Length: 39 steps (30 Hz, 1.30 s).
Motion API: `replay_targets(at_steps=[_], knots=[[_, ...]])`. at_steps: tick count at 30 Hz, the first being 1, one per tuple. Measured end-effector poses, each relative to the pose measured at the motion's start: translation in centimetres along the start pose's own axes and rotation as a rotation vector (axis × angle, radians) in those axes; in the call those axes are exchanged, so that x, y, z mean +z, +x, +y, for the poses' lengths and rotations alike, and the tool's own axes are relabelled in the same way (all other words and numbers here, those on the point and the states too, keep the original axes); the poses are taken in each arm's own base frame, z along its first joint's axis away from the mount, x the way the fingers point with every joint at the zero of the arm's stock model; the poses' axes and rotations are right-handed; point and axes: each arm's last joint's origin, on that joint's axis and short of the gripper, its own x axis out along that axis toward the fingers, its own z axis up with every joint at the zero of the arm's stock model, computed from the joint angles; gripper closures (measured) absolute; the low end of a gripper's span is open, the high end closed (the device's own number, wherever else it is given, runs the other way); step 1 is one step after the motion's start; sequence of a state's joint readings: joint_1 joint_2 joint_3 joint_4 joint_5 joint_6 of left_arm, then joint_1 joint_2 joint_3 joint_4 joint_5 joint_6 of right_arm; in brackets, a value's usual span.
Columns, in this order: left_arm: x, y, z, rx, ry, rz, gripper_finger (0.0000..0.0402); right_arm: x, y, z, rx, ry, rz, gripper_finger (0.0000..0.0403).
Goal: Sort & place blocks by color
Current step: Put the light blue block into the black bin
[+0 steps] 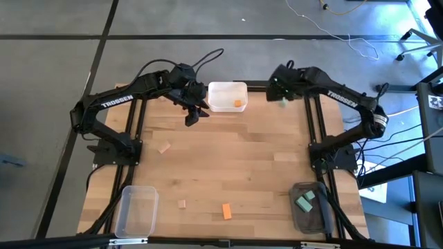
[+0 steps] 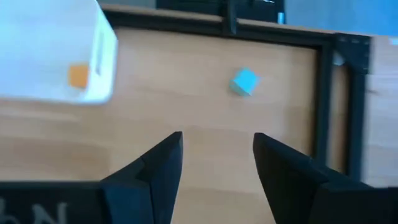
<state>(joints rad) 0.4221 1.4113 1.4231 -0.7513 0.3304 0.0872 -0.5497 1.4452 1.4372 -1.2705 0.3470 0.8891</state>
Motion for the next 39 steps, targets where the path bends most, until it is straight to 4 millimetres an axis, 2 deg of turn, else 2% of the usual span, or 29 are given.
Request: replay_targets(at_steps=[4,9,11,17,22,27,32,39], knots=[[0.0,0.0,0.1,0.014,0.0,0.001,0.0227,0.7,2.2,1.0,-0.026,-0.01,0.026,0.0206],[0.0,0.0,0.1,0.021,0.052,0.001,0.0227,1.0,4.8,2.1,-0.084,-0.186,0.082,0.0206],[0.0,0.0,0.1,0.021,0.069,0.002,0.0227,1.1,5.8,2.4,-0.107,-0.196,0.105,0.0206],[0.0,0.0,0.2,0.035,0.079,0.0,0.0227,1.5,9.0,2.7,-0.162,-0.096,0.213,0.0206],[0.0,0.0,0.2,0.056,0.055,0.001,0.0227,1.5,11.0,3.2,-0.254,-0.005,0.186,0.0206],[0.0,0.0,0.4,0.121,0.051,0.009,0.0227,1.5,12.0,3.4,-0.324,0.041,0.123,0.0206],[0.0,-0.1,0.5,0.155,0.044,0.013,0.0227,1.5,12.0,3.4,-0.344,0.158,0.089,0.0206],[0.0,-0.1,0.5,0.159,0.024,0.011,0.0227,0.7,12.7,2.9,-0.377,0.143,0.112,0.0206]])
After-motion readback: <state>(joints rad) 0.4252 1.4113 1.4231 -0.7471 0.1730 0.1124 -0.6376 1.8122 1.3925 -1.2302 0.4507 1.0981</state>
